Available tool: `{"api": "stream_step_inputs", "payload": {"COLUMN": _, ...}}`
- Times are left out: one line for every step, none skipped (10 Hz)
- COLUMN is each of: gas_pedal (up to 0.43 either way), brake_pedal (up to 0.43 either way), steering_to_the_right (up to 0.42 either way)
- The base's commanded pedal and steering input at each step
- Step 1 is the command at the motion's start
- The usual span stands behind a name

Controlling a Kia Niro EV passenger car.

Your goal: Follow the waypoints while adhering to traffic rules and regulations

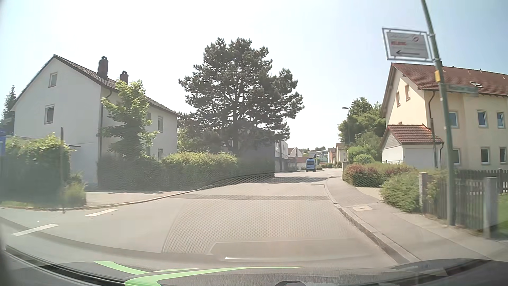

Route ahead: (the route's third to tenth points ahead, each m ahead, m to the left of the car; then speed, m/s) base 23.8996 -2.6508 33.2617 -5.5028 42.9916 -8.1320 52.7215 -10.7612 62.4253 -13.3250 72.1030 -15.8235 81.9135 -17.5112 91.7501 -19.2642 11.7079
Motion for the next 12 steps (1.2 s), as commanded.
{"api": "stream_step_inputs", "payload": {"gas_pedal": 0.079, "brake_pedal": 0.0, "steering_to_the_right": 0.038}}
{"api": "stream_step_inputs", "payload": {"gas_pedal": 0.079, "brake_pedal": 0.0, "steering_to_the_right": 0.04}}
{"api": "stream_step_inputs", "payload": {"gas_pedal": 0.079, "brake_pedal": 0.0, "steering_to_the_right": 0.041}}
{"api": "stream_step_inputs", "payload": {"gas_pedal": 0.079, "brake_pedal": 0.0, "steering_to_the_right": 0.041}}
{"api": "stream_step_inputs", "payload": {"gas_pedal": 0.079, "brake_pedal": 0.0, "steering_to_the_right": 0.041}}
{"api": "stream_step_inputs", "payload": {"gas_pedal": 0.079, "brake_pedal": 0.0, "steering_to_the_right": 0.041}}
{"api": "stream_step_inputs", "payload": {"gas_pedal": 0.079, "brake_pedal": 0.0, "steering_to_the_right": 0.041}}
{"api": "stream_step_inputs", "payload": {"gas_pedal": 0.079, "brake_pedal": 0.0, "steering_to_the_right": 0.041}}
{"api": "stream_step_inputs", "payload": {"gas_pedal": 0.079, "brake_pedal": 0.0, "steering_to_the_right": 0.041}}
{"api": "stream_step_inputs", "payload": {"gas_pedal": 0.079, "brake_pedal": 0.0, "steering_to_the_right": 0.041}}
{"api": "stream_step_inputs", "payload": {"gas_pedal": 0.079, "brake_pedal": 0.0, "steering_to_the_right": 0.041}}
{"api": "stream_step_inputs", "payload": {"gas_pedal": 0.079, "brake_pedal": 0.0, "steering_to_the_right": 0.041}}
